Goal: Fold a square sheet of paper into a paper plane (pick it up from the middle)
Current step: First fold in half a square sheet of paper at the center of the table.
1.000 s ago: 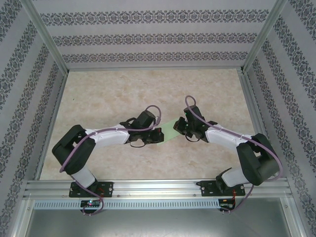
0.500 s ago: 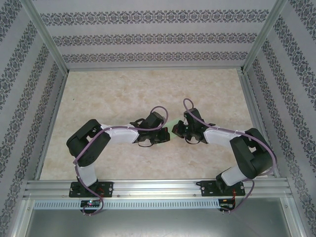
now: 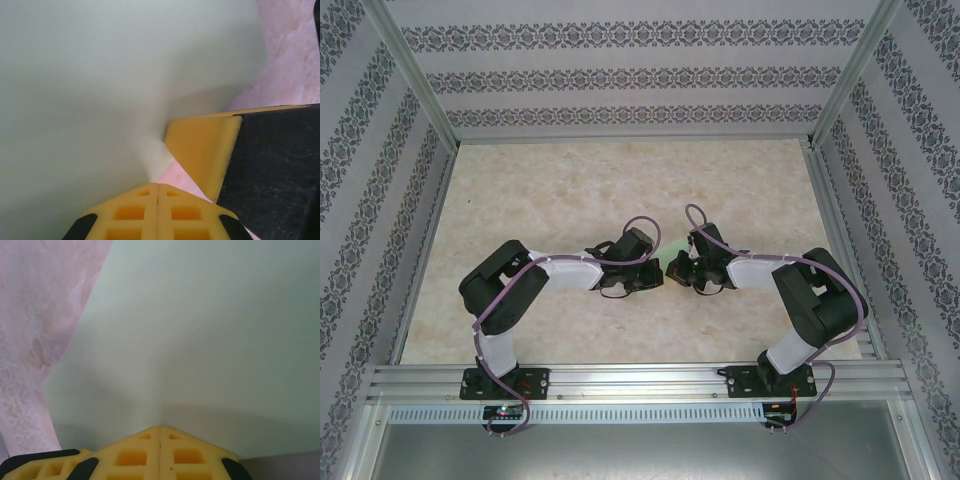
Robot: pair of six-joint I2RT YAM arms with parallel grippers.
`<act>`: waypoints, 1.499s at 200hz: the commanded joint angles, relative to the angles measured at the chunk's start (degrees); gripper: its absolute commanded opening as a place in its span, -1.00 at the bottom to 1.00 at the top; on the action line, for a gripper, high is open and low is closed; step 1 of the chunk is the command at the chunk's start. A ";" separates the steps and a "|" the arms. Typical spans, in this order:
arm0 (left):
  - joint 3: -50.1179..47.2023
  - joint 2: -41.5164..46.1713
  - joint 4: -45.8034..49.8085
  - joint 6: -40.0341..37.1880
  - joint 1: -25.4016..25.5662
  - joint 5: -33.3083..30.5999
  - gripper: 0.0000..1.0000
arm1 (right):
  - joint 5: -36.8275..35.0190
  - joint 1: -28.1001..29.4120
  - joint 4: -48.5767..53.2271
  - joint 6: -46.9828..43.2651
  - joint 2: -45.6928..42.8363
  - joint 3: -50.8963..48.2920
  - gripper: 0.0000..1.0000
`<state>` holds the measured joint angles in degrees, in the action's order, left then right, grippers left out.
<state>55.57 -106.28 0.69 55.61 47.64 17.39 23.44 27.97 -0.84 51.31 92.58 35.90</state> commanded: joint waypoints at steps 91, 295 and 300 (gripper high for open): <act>1.19 -2.44 3.44 0.23 -1.95 -2.07 -1.00 | 1.21 -0.37 0.84 -1.90 2.74 0.14 -1.00; -0.31 -5.16 10.99 0.42 -4.31 -0.68 -1.00 | -3.76 -18.09 -1.66 -6.30 0.16 -4.40 -1.00; -0.36 -5.14 10.99 0.45 -4.31 -0.64 -1.00 | -3.75 -18.46 -2.04 -6.15 0.11 -4.71 -1.00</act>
<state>56.97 -108.44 3.31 56.05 44.64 19.42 28.64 12.56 -3.14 46.33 92.75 33.67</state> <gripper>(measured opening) 0.054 0.047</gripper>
